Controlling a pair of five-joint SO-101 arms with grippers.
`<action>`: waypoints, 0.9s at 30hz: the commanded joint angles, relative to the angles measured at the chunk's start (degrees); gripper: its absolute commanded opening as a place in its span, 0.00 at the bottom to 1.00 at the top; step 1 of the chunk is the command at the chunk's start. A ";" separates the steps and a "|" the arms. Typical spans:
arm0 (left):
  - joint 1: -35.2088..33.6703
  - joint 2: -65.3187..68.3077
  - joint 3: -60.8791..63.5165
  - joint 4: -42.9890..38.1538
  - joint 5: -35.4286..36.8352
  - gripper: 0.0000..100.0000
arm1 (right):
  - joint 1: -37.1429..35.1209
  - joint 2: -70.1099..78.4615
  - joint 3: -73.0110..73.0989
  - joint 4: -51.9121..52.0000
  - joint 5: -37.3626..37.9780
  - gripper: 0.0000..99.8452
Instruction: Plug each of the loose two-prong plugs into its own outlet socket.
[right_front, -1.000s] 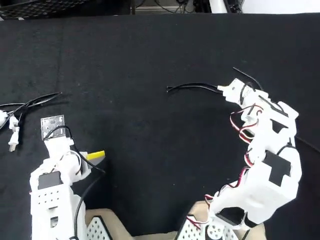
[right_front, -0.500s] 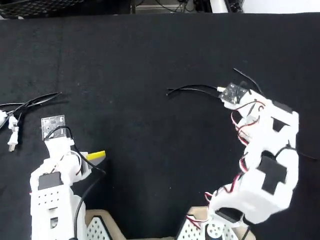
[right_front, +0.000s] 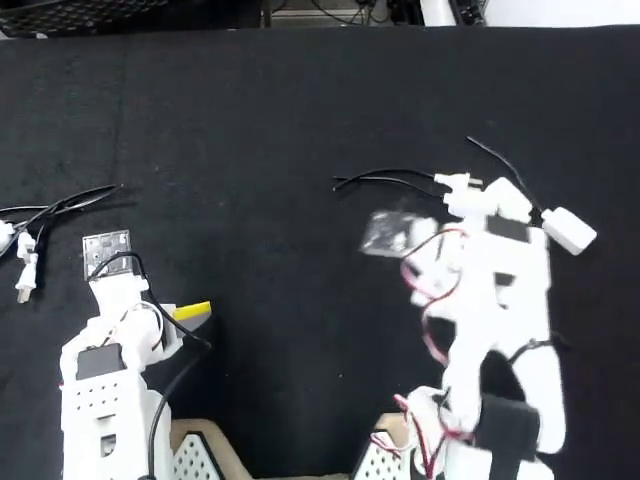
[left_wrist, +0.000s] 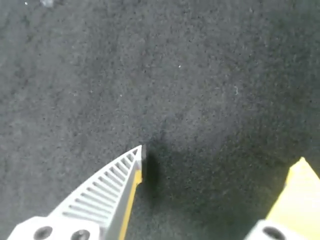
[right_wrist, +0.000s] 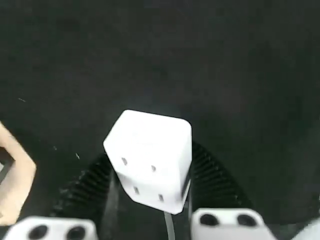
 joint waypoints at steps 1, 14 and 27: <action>-0.22 -0.62 -0.22 -0.97 -0.53 0.43 | -14.15 -5.67 1.98 0.26 -3.69 0.12; -4.88 -0.62 -0.57 -1.05 -0.53 0.43 | -46.59 9.80 -20.79 -1.32 -28.75 0.12; -4.88 -0.62 -0.66 -1.05 -0.53 0.43 | -49.23 52.26 -49.54 0.62 -40.18 0.13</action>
